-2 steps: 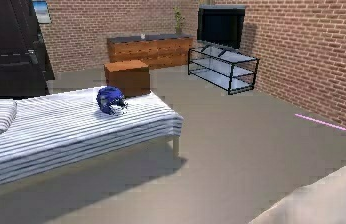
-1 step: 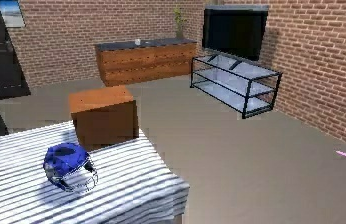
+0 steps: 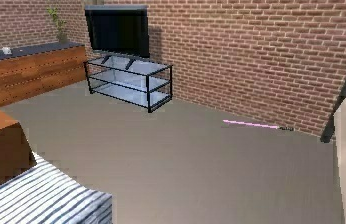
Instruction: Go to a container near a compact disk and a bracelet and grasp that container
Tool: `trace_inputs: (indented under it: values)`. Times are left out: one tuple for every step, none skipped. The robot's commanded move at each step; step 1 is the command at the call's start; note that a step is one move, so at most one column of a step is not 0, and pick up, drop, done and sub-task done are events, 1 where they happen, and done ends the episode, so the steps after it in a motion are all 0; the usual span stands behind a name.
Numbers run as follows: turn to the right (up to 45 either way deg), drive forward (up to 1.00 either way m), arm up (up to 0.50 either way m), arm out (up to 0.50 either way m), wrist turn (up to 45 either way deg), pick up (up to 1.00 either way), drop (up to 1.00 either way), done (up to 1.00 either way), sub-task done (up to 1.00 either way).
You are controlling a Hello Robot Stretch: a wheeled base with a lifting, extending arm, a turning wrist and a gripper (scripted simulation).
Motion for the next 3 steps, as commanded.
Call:
trace_inputs:
  values:
    - [0.0,0.60,0.00,0.00,0.0,0.00,0.00,0.00,0.00]
    - [0.0,0.50,0.00,0.00,0.0,0.00,0.00,0.00,0.00]
    - [-45.0,0.00,0.00,0.00,0.0,0.00,0.00,0.00,0.00]
